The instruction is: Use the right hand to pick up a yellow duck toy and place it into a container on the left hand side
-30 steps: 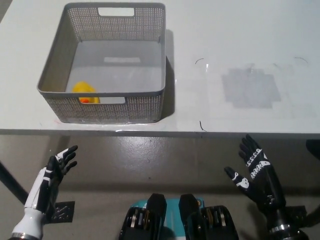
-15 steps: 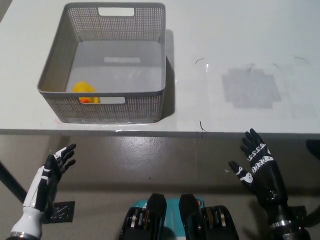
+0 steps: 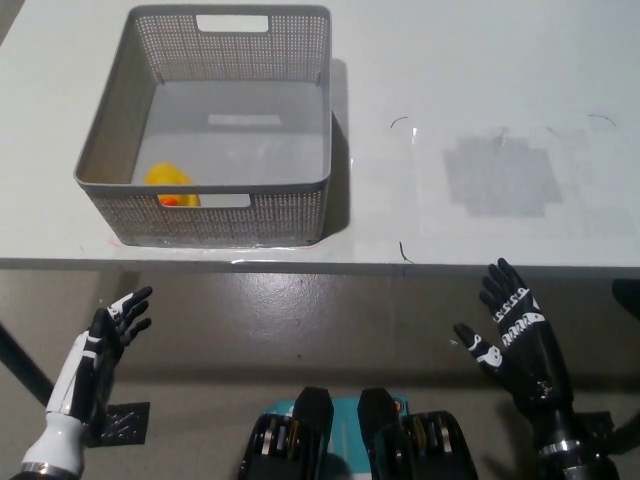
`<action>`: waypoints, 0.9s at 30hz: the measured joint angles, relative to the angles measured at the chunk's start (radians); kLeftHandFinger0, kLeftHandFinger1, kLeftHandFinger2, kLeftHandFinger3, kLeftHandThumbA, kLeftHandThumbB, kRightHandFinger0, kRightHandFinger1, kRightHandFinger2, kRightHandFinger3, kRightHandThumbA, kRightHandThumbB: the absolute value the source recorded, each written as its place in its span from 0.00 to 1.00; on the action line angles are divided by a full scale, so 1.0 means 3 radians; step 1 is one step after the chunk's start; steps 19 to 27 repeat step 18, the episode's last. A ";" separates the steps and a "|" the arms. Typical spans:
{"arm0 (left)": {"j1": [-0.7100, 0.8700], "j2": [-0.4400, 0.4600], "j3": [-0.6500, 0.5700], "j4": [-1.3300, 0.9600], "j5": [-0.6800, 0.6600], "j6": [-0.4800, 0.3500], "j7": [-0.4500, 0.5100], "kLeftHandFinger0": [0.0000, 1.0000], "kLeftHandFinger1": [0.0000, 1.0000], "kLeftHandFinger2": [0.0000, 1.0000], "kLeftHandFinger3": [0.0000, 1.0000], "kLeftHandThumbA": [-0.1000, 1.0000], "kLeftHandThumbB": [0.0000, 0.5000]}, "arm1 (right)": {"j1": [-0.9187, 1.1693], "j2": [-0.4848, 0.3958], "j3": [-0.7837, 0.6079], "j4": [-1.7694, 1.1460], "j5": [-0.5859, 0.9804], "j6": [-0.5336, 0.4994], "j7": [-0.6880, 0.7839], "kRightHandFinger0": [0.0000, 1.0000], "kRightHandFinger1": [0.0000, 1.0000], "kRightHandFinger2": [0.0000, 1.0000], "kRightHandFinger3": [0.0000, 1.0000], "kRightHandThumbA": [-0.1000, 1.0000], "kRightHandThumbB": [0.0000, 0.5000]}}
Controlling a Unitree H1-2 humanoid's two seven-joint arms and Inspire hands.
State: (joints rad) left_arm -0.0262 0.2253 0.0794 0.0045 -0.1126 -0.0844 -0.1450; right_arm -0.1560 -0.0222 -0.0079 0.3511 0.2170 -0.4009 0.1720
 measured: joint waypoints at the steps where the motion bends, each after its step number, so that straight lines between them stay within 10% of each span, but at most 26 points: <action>1: 0.0000 0.0000 0.0000 0.0000 0.0000 0.0001 0.0000 1.00 1.00 1.00 1.00 1.00 0.58 | -0.0001 0.0000 0.0000 0.0005 -0.0008 -0.0006 -0.0001 1.00 1.00 1.00 1.00 1.00 0.61; 27: -0.0039 0.0000 0.0004 0.0006 -0.0001 0.0001 0.0000 1.00 1.00 1.00 1.00 1.00 0.58 | -0.0033 0.0003 -0.0004 0.0024 -0.0188 -0.0049 -0.0025 1.00 1.00 1.00 1.00 1.00 0.58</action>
